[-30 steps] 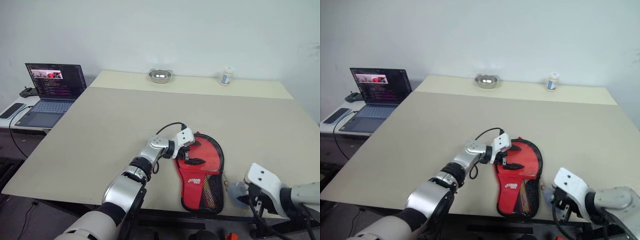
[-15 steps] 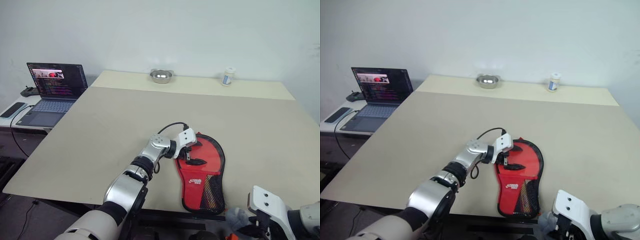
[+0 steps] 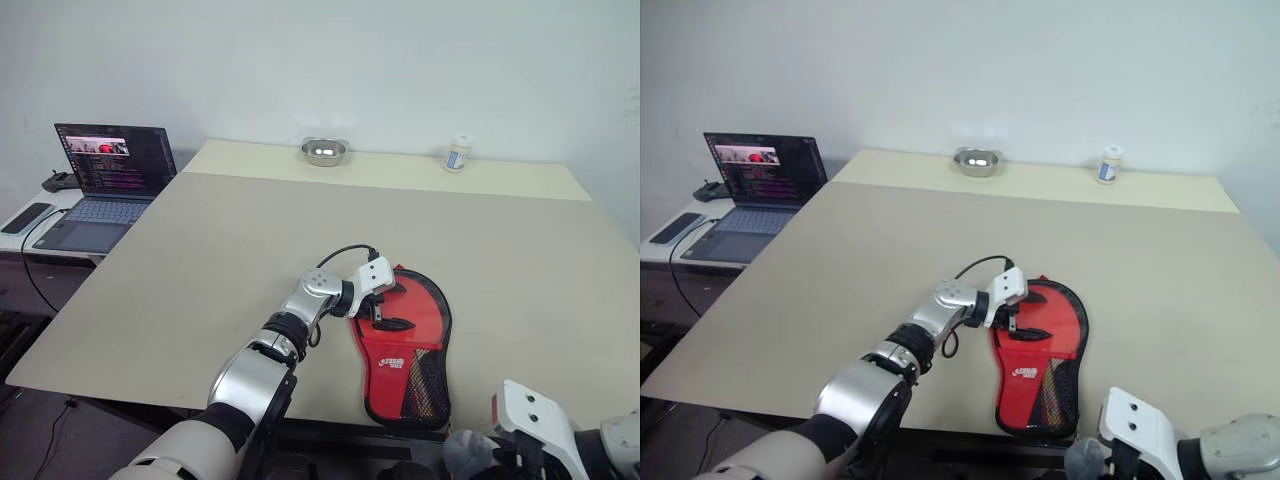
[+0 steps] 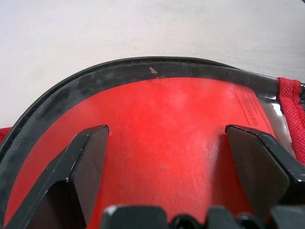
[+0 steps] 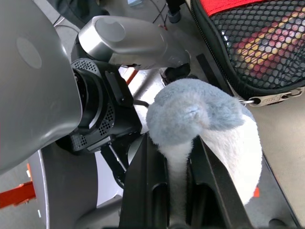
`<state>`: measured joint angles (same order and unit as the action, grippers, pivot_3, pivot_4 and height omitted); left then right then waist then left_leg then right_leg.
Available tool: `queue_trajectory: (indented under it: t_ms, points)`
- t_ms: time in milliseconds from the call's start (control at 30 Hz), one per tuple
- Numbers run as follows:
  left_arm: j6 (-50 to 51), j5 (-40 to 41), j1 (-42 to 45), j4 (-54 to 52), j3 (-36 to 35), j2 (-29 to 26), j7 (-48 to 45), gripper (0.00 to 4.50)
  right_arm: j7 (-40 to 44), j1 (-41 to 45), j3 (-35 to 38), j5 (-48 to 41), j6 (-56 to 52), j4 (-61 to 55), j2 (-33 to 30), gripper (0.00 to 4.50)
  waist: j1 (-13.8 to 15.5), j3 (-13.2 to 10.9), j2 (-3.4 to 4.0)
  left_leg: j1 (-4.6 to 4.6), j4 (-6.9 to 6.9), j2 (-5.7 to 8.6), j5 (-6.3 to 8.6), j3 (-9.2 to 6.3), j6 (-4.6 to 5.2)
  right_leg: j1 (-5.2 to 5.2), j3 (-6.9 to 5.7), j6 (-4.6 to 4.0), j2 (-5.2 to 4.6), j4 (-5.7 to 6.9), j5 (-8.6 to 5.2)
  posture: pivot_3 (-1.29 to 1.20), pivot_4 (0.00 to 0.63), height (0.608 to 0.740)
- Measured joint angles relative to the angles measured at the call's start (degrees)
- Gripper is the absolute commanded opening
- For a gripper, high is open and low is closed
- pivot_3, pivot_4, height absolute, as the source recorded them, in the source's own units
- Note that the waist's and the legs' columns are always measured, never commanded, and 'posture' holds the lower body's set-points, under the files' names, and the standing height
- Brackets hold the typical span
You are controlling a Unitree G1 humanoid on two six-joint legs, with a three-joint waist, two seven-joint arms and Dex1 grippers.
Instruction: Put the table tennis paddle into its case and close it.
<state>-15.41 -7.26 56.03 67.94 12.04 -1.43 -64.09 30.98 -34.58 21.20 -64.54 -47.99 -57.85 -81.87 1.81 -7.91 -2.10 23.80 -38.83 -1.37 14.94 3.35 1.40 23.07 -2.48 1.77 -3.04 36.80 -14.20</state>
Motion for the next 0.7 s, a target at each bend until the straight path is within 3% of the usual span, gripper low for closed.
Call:
queue_trajectory:
  t_ms: [200, 367, 467, 567, 700]
  points:
    - [0.0, 0.0, 0.0, -0.1, 0.0, 0.4, 0.2, 4.26, 0.9, 2.0, 4.3, -6.5, -3.2, -0.2, 0.3, 1.86, 0.0, 0.0, -0.04, 0.01, 0.00, -0.01, 0.00, -0.01, 0.00, 0.00, -0.01, 0.00, 0.00, -0.02, 0.00, 0.00, 0.150, 0.740]
    - [0.0, 0.0, -0.2, -0.1, 0.0, 0.5, 0.3, 4.26, 4.5, 2.6, 9.5, -6.8, -7.5, -0.2, 3.4, 3.57, 0.0, 0.0, -0.09, 0.00, -0.04, 0.00, 0.00, 0.00, 0.00, -0.03, 0.01, 0.03, -0.02, 0.00, 0.02, 0.00, 0.150, 0.740]
    - [0.0, 0.0, -0.6, -0.4, 0.0, 0.6, 0.1, 4.26, 6.3, 7.3, 10.3, -5.0, -7.8, 2.4, 4.9, 4.47, -0.2, 0.0, -0.10, -0.08, -0.05, -0.02, 0.00, 0.01, 0.00, -0.09, 0.01, 0.01, -0.02, -0.01, 0.01, 0.00, 0.150, 0.740]
    - [-0.1, 0.1, -1.0, -1.1, 0.0, 0.7, -0.3, 4.26, 6.0, 15.5, 7.1, -1.7, -6.0, 7.9, 6.5, 4.47, -0.3, 0.0, -0.11, -0.11, -0.04, -0.02, 0.00, 0.01, 0.00, -0.10, 0.01, -0.01, -0.02, -0.01, 0.00, 0.00, 0.150, 0.740]
    - [-0.1, 0.5, -1.8, -3.4, -0.2, 0.2, -0.5, 4.26, 5.7, 28.1, -4.7, 12.2, 3.7, 18.5, 13.5, 4.47, -0.3, -0.1, -0.15, 0.01, 0.00, -0.01, 0.00, 0.03, 0.01, 0.06, 0.03, 0.00, -0.02, 0.01, 0.01, 0.00, 0.150, 0.740]
